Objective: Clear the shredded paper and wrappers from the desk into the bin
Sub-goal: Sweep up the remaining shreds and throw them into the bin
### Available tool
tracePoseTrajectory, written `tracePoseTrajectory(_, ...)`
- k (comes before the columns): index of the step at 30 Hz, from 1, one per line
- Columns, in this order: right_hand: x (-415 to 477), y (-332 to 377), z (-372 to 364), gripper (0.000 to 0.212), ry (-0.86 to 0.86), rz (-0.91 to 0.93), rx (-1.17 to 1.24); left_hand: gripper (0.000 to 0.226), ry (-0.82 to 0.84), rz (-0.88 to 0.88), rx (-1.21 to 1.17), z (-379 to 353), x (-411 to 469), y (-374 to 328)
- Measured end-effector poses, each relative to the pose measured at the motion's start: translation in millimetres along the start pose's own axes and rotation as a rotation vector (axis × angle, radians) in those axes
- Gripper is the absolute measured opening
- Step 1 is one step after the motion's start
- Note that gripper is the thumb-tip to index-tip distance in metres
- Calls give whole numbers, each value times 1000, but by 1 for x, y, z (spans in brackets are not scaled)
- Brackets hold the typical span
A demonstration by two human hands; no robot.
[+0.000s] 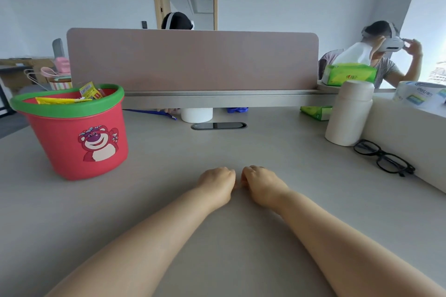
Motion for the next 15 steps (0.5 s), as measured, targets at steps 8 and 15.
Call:
tracePoseTrajectory(8,0,-20,3,17,-84,-62,237,14,-92,10,-358,15,-10,35)
tracePoseTrajectory(15,-4,-30,14,17,-162,-86,369,9,-69,-17,-382,19,-12,33)
Point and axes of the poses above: each hand's wrist, its own x-axis towards the middle knuckle, its own z-axis out of the back of the hand, y = z × x, the point moved 10 cm from there along x, towards the middle knuckle, and after that the axes turned 9 degrees about -x, right-handed, at the moved point
